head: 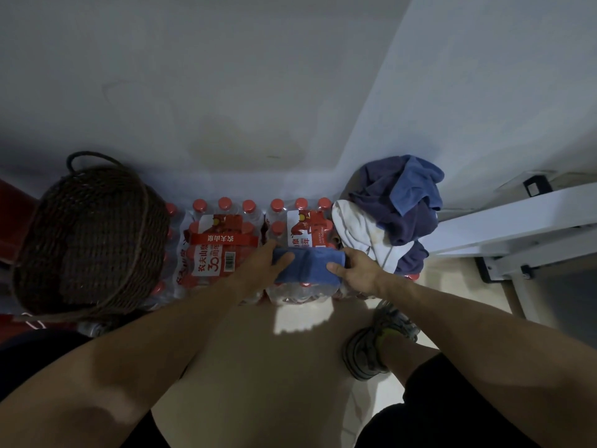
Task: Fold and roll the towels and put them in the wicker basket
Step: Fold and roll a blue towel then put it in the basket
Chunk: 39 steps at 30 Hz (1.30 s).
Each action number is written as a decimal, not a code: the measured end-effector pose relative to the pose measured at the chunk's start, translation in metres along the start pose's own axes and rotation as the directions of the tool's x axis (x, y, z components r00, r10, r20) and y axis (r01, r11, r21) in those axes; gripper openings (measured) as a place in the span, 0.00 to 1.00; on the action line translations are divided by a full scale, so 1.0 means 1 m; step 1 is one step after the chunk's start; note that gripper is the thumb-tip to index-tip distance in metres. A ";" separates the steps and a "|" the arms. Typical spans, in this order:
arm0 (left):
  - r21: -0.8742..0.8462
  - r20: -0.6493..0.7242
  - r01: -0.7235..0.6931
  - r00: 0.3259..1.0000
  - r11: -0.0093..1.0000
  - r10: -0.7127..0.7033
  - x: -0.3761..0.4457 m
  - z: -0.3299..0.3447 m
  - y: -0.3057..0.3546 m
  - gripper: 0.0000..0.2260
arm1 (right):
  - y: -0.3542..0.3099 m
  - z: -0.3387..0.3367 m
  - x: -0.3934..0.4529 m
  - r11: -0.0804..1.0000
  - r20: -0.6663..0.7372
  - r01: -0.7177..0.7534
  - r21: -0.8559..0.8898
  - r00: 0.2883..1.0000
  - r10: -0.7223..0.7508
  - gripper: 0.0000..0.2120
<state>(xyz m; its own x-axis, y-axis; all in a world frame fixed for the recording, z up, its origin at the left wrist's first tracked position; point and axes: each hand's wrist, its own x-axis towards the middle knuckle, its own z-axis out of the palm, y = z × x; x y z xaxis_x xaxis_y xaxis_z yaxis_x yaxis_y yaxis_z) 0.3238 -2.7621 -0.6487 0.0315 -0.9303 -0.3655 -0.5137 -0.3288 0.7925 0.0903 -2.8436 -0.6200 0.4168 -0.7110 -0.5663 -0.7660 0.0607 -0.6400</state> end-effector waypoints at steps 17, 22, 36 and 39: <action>0.335 -0.289 -0.078 0.940 0.939 0.181 0.001 0.013 -0.010 0.20 | 0.000 0.018 0.014 0.982 -0.238 -0.112 -0.155 0.969 0.073 0.18; 0.176 -0.215 0.034 0.977 0.984 0.004 0.001 0.021 -0.010 0.20 | 0.001 0.019 0.015 0.979 -0.227 -0.143 -0.148 0.968 0.107 0.18; -0.207 -0.154 0.194 0.962 0.959 -0.227 0.015 0.009 0.029 0.19 | -0.003 -0.004 0.004 0.973 -0.088 -0.223 -0.058 0.972 0.217 0.15; -0.109 -0.174 0.020 0.984 0.994 -0.039 0.008 -0.003 0.050 0.19 | -0.027 -0.022 -0.006 0.986 -0.073 -0.159 -0.058 0.985 0.155 0.22</action>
<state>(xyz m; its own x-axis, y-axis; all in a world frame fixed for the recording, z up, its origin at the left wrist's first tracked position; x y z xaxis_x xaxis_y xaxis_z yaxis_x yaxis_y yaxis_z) 0.3007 -2.7862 -0.6107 0.1999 -0.9308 -0.3059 -0.4169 -0.3634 0.8332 0.0978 -2.8562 -0.5877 0.2562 -0.7422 -0.6193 -0.8495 0.1328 -0.5105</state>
